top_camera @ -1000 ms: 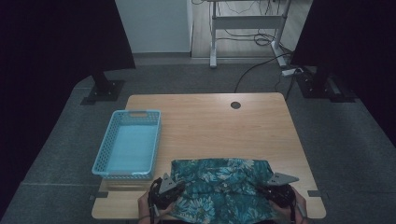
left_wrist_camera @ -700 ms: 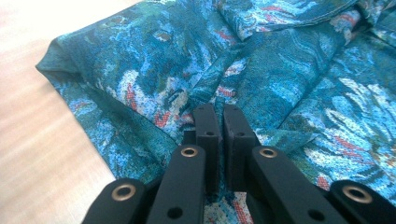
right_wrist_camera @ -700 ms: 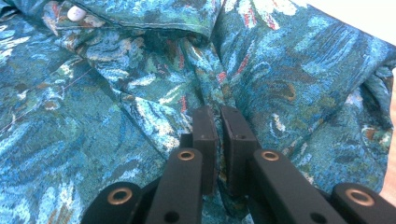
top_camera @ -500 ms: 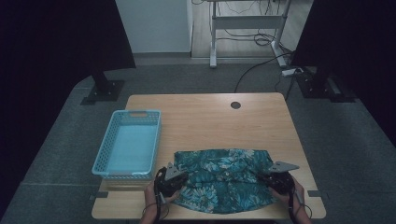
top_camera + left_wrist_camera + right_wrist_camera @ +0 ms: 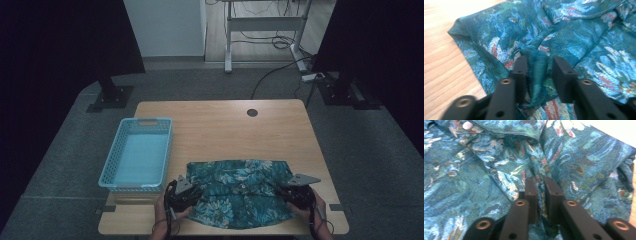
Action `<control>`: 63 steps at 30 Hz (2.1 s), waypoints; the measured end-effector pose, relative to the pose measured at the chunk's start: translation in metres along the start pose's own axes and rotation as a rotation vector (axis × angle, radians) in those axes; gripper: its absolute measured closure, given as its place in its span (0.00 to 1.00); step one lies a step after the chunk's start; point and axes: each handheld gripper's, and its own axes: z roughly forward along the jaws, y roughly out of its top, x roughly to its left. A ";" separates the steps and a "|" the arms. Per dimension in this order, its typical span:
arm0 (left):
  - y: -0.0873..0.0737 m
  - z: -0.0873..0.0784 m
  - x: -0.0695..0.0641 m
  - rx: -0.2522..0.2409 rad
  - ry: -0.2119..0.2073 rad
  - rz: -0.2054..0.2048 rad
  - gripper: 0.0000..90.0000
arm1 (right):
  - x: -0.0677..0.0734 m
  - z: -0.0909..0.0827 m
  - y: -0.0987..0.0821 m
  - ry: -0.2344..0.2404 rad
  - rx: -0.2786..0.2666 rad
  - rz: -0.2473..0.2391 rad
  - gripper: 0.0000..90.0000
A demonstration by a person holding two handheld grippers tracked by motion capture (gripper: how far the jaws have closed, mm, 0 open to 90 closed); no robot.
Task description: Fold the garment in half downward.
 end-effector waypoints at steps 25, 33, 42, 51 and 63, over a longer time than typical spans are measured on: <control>0.055 0.035 -0.020 -0.020 -0.067 0.023 0.52 | 0.000 0.005 0.042 0.007 -0.039 0.027 0.42; 0.067 0.062 -0.018 0.038 -0.068 -0.007 0.53 | -0.006 0.026 0.066 0.024 -0.010 0.039 0.42; 0.063 0.073 -0.020 0.099 -0.060 0.000 0.55 | 0.000 0.055 0.075 0.033 0.098 0.015 0.43; 0.062 0.073 -0.027 0.096 -0.056 0.040 0.71 | 0.013 0.069 0.077 -0.006 0.173 -0.038 0.59; 0.067 0.067 -0.036 0.084 -0.015 0.068 0.95 | 0.015 0.056 0.071 -0.007 0.103 -0.029 0.92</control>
